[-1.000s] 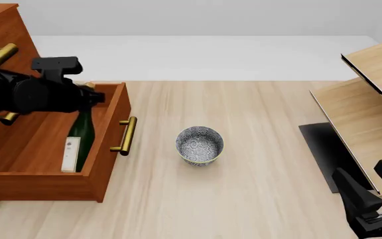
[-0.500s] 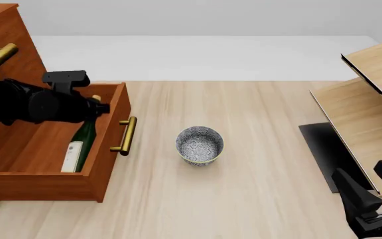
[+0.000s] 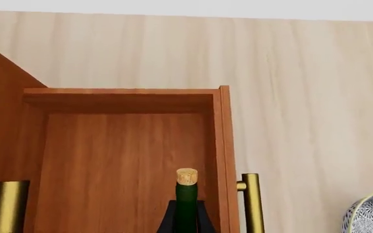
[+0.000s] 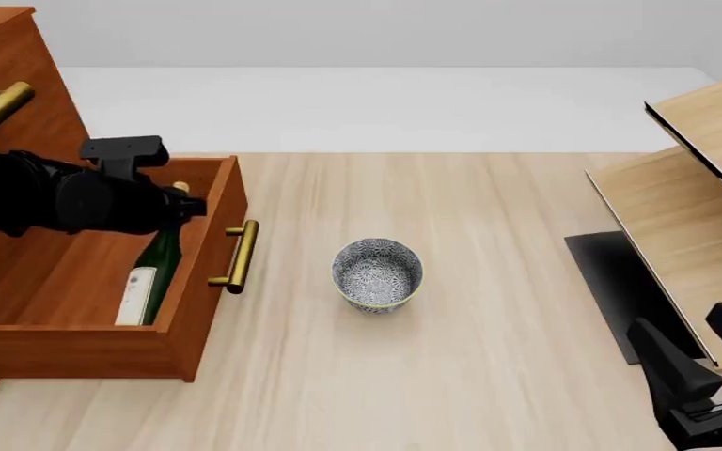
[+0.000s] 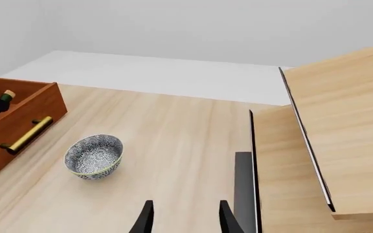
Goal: Put the wine bottle in the bottom drawer of the cabinet.
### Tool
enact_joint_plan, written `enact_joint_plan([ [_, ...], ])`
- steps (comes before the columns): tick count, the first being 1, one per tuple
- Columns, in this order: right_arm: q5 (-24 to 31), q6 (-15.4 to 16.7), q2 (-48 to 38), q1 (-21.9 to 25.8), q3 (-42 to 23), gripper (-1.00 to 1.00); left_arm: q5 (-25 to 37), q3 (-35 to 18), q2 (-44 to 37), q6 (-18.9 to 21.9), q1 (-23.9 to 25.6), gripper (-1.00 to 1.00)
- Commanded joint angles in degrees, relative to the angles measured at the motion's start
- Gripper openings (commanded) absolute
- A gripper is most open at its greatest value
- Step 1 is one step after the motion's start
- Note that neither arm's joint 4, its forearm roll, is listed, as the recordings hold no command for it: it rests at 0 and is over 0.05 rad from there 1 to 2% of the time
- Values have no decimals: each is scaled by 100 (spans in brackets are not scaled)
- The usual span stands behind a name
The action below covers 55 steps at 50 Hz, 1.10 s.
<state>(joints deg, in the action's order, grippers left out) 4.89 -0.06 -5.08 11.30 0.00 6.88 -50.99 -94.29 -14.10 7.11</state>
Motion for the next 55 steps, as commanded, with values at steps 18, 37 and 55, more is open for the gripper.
enact_joint_plan([
  [18, 32, -4, 48, 1, 0, 100, 298, 389, -200, 148, -100, 100],
  [37, 36, 0, 45, 10, 0, 100, 893, 109, 311, 554, -335, 100],
  [55, -154, 10, -141, 32, 0, 100, 1303, -94, 768, 888, -489, 100],
])
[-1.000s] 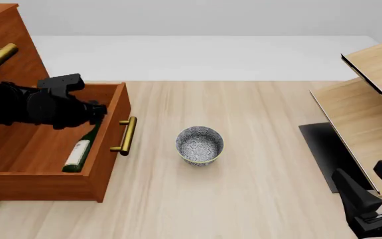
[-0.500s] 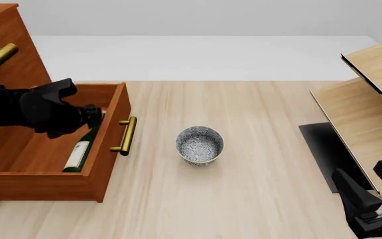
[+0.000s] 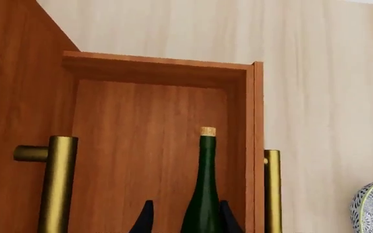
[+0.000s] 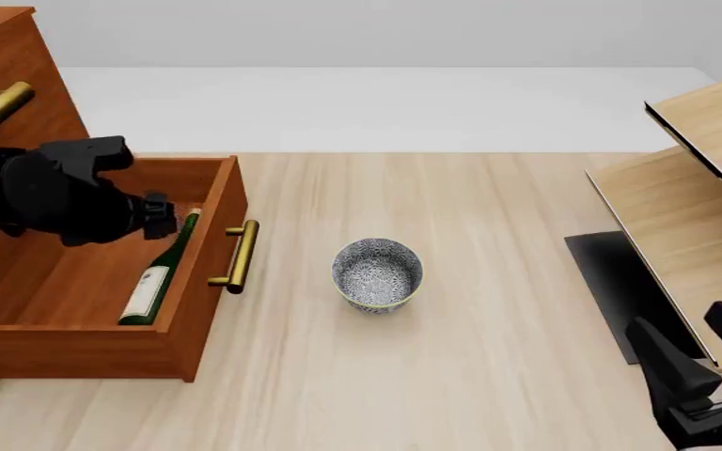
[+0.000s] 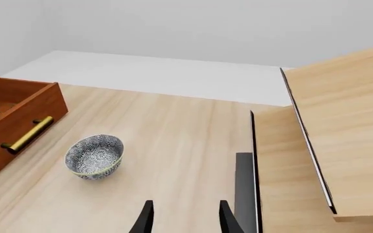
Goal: Put the wine bottle in the bottom drawer of the cabinet.
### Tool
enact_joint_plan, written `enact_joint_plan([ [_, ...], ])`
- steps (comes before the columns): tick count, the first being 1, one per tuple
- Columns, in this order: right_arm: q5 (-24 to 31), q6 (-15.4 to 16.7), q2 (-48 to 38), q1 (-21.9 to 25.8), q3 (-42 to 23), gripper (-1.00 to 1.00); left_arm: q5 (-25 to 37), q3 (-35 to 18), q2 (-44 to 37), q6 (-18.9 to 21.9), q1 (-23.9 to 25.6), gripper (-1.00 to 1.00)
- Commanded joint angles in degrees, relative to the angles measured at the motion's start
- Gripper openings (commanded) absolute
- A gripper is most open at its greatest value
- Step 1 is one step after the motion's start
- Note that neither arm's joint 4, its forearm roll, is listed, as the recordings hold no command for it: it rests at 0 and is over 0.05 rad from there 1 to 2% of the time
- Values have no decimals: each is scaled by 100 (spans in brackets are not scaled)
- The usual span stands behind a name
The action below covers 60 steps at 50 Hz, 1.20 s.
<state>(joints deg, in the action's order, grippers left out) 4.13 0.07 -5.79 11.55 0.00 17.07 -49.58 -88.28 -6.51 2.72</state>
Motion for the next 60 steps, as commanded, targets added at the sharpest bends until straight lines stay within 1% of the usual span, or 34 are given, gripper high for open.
enact_joint_plan([
  [1, -51, -3, -41, 3, 0, 100, 331, -253, 208, 119, -28, 100],
  [6, -65, -3, -62, 13, 0, 100, 451, -292, 372, 243, -88, 100],
  [8, -74, 3, -71, 16, 0, 100, 518, -314, 458, 220, -9, 100],
  [10, -54, 11, -59, 23, 0, 100, 583, -349, 540, 294, -31, 100],
  [12, -28, 4, -32, 27, 0, 100, 667, -425, 601, 259, 101, 100],
  [18, -41, 12, -45, 28, 0, 100, 946, -604, 798, 395, 100, 100],
  [21, -61, 6, -56, 33, 0, 100, 1167, -773, 984, 494, 105, 100],
  [23, -60, 9, -54, 32, 0, 100, 1254, -862, 1099, 458, 148, 100],
  [26, -138, 6, -136, 42, 0, 100, 1481, -1027, 1245, 552, 147, 100],
  [29, -104, 6, -93, 47, 0, 100, 1710, -1170, 1438, 687, 139, 100],
  [31, -102, 12, -90, 49, 0, 100, 1830, -1249, 1562, 684, 125, 100],
  [33, -116, 7, -101, 49, 0, 100, 1958, -1316, 1704, 830, 126, 100],
  [34, -121, 14, -107, 52, 0, 100, 2008, -1354, 1745, 792, 141, 100],
  [39, -130, 8, -99, 60, 0, 100, 2338, -1593, 2076, 941, 120, 100],
  [42, -133, 20, -96, 65, 0, 100, 2476, -1669, 2178, 977, 149, 100],
  [43, -124, 13, -81, 63, 0, 100, 2522, -1663, 2242, 1094, 126, 100],
  [45, -161, 22, -119, 74, 0, 100, 2589, -1739, 2307, 1033, 202, 100],
  [46, -205, 20, -159, 77, 0, 100, 2616, -1744, 2331, 1073, 207, 100],
  [48, -141, 19, -89, 86, 0, 100, 2683, -1792, 2400, 1089, 207, 100],
  [49, -93, 23, -35, 89, 0, 100, 2758, -1817, 2468, 1166, 172, 100],
  [51, -63, 21, 3, 85, 0, 100, 2868, -1929, 2564, 1143, 157, 100],
  [52, -101, 28, -32, 88, 0, 100, 2943, -1972, 2643, 1216, 134, 100],
  [53, -149, 22, -74, 84, 0, 100, 2999, -2037, 2705, 1207, 76, 100],
  [54, -170, 25, -95, 87, 0, 100, 3034, -2044, 2723, 1266, 72, 100],
  [56, -118, 26, -42, 93, 0, 100, 3138, -2172, 2796, 1246, 105, 100],
  [57, -106, 32, -29, 102, 0, 100, 3198, -2182, 2856, 1362, 37, 100],
  [58, -103, 29, -23, 102, 0, 100, 3246, -2268, 2891, 1289, 87, 100],
  [60, -102, 28, -16, 101, 0, 100, 3304, -2306, 2928, 1364, 102, 100],
])
